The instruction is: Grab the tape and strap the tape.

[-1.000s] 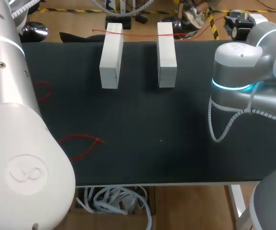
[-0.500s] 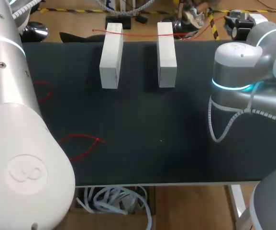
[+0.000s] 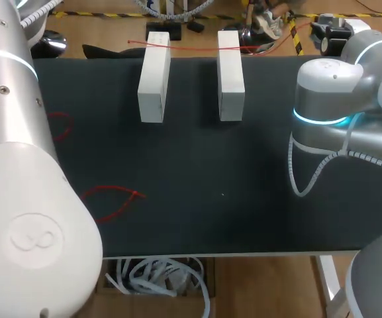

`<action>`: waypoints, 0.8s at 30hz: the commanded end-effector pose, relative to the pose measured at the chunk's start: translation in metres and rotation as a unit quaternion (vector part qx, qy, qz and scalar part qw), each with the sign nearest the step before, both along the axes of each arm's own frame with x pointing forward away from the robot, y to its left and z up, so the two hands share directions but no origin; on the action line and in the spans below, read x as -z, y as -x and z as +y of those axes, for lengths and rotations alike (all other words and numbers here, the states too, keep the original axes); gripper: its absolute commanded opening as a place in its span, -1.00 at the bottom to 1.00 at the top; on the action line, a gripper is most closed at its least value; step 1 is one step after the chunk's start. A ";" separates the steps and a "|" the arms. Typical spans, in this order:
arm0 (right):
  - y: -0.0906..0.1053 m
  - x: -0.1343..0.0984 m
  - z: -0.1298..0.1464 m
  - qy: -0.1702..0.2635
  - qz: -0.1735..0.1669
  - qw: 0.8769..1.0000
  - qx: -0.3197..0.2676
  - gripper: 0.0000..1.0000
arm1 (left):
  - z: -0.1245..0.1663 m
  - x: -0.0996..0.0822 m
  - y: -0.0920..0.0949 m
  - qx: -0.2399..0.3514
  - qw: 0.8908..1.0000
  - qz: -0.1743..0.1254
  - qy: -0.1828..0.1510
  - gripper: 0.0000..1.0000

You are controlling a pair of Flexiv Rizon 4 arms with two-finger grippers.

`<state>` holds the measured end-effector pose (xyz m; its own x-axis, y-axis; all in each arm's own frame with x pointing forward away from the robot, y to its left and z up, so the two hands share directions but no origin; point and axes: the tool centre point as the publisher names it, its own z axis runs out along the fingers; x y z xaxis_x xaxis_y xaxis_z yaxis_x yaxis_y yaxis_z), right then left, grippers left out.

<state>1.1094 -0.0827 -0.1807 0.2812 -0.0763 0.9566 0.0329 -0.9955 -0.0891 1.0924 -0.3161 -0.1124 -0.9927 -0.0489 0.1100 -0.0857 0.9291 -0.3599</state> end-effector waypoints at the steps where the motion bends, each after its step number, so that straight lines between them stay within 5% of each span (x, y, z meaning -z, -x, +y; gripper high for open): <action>1: 0.000 -0.002 0.000 0.001 0.003 1.000 0.000 -1.00 | -0.001 -0.002 -0.002 0.001 1.000 0.002 -0.003 -1.00; 7: 0.000 -0.002 0.000 0.001 0.003 1.000 0.000 -1.00 | -0.001 -0.002 -0.002 0.001 1.000 0.002 -0.003 -1.00; 14: 0.001 -0.006 -0.011 0.178 0.010 0.984 0.020 -1.00 | -0.001 -0.002 -0.002 0.001 1.000 0.002 -0.003 -1.00; 24: 0.000 -0.008 -0.018 0.325 0.007 0.946 0.003 -1.00 | -0.001 -0.002 -0.002 0.001 1.000 0.002 -0.003 -1.00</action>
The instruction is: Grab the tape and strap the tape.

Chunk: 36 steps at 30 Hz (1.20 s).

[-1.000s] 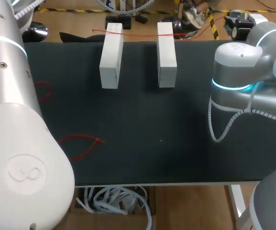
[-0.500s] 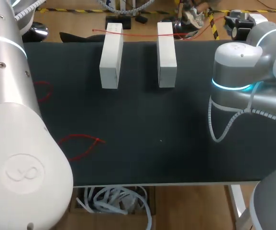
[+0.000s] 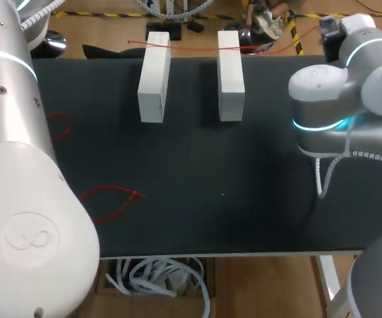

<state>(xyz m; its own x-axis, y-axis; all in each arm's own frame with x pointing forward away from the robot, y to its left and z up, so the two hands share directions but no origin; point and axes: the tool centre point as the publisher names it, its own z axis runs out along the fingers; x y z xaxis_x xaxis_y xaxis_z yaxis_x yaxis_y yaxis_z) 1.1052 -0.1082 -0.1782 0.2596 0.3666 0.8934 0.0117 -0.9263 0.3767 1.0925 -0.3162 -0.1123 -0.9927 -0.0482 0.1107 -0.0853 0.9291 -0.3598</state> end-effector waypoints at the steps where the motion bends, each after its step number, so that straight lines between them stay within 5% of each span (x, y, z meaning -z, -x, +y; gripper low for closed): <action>1: -0.005 -0.006 0.007 0.115 0.020 0.993 -0.004 -1.00 | -0.001 -0.002 -0.002 0.001 1.000 0.002 -0.003 -1.00; 8: -0.008 -0.010 0.012 0.275 0.026 0.959 -0.058 -1.00 | -0.001 -0.002 -0.002 0.001 1.000 0.002 -0.003 -1.00; 12: -0.007 -0.011 0.016 0.324 0.026 0.942 -0.080 -1.00 | -0.001 -0.002 -0.002 0.001 1.000 0.002 -0.003 -1.00; 17: -0.005 -0.009 0.021 0.439 0.015 0.889 -0.131 -1.00 | -0.001 -0.002 -0.002 0.001 1.000 0.002 -0.003 -1.00; 21: -0.004 -0.009 0.024 0.477 0.011 0.866 -0.149 -1.00 | -0.001 -0.002 -0.002 0.001 1.000 0.002 -0.003 -1.00; 32: 0.002 -0.011 0.037 0.598 -0.024 0.769 -0.224 -1.00 | -0.001 -0.002 -0.002 0.001 1.000 0.002 -0.003 -1.00; 36: 0.003 -0.012 0.040 0.617 -0.030 0.752 -0.231 -1.00 | -0.001 -0.002 -0.002 0.001 1.000 0.002 -0.003 -1.00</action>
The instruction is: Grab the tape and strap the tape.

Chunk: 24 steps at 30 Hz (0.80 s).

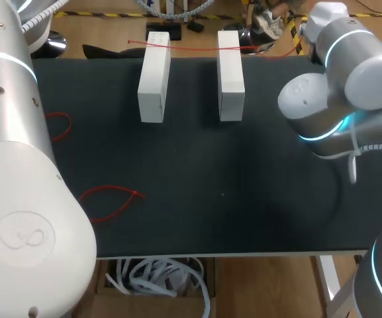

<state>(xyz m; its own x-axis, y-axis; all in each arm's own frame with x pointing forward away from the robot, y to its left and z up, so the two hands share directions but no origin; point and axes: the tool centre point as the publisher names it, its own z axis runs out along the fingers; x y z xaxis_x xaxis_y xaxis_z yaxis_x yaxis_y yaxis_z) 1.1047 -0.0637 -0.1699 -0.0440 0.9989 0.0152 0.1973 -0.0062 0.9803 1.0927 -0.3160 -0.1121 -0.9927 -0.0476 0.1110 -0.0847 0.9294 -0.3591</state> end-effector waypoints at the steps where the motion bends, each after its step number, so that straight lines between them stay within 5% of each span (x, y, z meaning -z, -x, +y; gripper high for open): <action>1: 0.002 -0.004 -0.005 0.114 -0.005 0.991 -0.071 -1.00 | -0.001 -0.002 -0.001 0.000 1.000 0.002 -0.003 -1.00; 11: 0.001 -0.012 -0.004 0.220 -0.028 0.970 -0.099 -1.00 | -0.001 -0.002 -0.001 0.000 1.000 0.002 -0.003 -1.00; 24: -0.002 -0.011 -0.009 0.310 -0.009 0.944 -0.109 -1.00 | -0.001 -0.002 -0.001 0.000 1.000 0.002 -0.003 -1.00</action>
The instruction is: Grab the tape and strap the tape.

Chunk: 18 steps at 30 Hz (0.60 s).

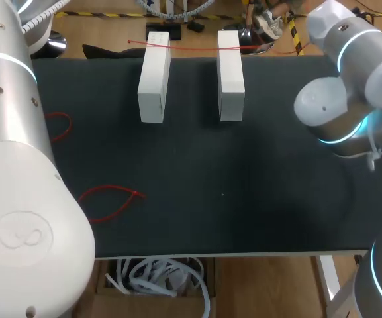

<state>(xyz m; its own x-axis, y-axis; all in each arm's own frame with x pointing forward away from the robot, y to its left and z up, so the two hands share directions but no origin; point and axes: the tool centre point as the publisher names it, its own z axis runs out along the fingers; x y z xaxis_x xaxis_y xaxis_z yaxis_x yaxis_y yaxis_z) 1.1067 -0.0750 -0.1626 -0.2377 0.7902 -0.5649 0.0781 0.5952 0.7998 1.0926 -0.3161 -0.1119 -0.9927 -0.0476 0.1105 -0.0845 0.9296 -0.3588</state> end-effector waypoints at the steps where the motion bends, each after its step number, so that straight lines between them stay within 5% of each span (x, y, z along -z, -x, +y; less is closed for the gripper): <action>1: 0.000 -0.003 0.002 0.020 0.013 1.000 0.003 -1.00 | -0.001 -0.001 -0.001 0.000 1.000 0.002 -0.003 -1.00; 6: -0.001 -0.003 0.000 -0.012 0.019 1.000 0.021 -1.00 | -0.001 -0.001 -0.001 0.000 1.000 0.002 -0.003 -1.00; 18: -0.001 -0.003 0.000 -0.012 0.019 1.000 0.021 -1.00 | -0.001 -0.001 -0.001 0.000 1.000 0.002 -0.003 -1.00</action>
